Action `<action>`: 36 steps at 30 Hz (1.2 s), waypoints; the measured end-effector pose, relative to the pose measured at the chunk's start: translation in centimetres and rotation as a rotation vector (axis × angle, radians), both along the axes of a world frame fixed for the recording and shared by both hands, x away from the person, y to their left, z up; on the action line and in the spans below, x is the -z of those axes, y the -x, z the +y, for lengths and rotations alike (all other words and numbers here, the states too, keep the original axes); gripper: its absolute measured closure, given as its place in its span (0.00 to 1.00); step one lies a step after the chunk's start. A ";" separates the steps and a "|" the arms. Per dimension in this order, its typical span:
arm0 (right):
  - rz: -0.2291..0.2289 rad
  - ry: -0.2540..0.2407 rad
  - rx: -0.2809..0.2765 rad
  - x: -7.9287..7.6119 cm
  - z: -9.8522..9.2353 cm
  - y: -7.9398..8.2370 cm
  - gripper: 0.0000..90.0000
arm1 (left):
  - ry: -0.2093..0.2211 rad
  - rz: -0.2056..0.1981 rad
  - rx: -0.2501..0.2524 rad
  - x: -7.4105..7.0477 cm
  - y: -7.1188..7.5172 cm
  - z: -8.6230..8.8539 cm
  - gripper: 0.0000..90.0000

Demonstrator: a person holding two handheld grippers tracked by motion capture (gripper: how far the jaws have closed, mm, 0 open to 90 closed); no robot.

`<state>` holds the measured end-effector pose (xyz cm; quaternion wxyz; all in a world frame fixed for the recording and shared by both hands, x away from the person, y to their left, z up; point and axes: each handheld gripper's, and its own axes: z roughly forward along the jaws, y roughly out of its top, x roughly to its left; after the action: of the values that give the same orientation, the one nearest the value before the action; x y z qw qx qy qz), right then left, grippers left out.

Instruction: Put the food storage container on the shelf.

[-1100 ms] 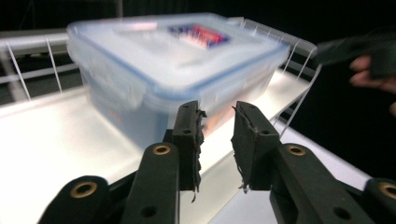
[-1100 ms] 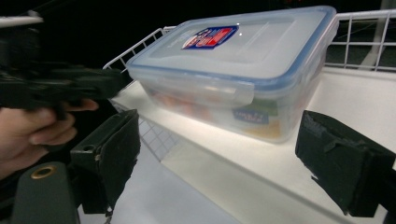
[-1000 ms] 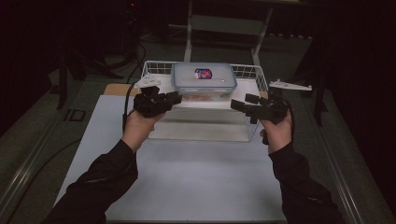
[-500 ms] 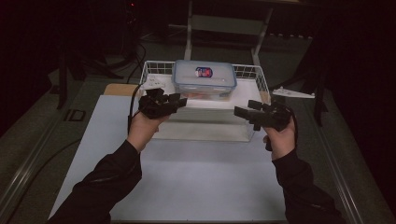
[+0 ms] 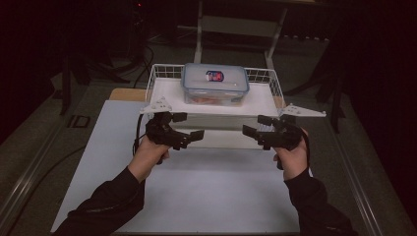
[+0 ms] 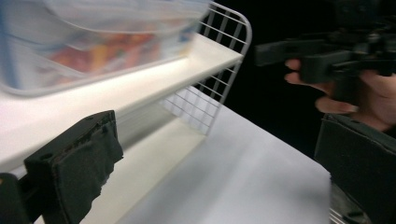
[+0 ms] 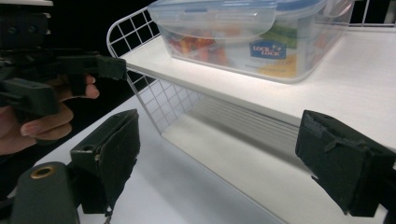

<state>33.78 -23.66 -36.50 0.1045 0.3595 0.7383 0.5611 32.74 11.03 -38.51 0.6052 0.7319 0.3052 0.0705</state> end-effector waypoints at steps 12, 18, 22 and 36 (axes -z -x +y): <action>-0.046 0.017 -0.067 1.8 0.6 1.4 0.15 | -0.046 -0.071 0.064 0.8 3.3 -1.0 0.00; -0.061 0.015 -0.088 3.1 0.6 2.2 0.15 | -0.045 -0.083 0.093 1.8 4.5 -0.9 0.00; -0.067 0.022 -0.109 4.3 0.7 2.9 0.15 | -0.041 -0.077 0.101 2.6 5.1 -0.6 0.00; -0.032 0.081 -0.124 9.4 -0.4 5.6 0.16 | -0.057 -0.048 0.094 6.9 7.1 -0.1 0.00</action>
<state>28.16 -24.01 -45.85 0.0960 0.2997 0.7795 0.5416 25.64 10.97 -45.43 0.5938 0.7605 0.2539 0.0681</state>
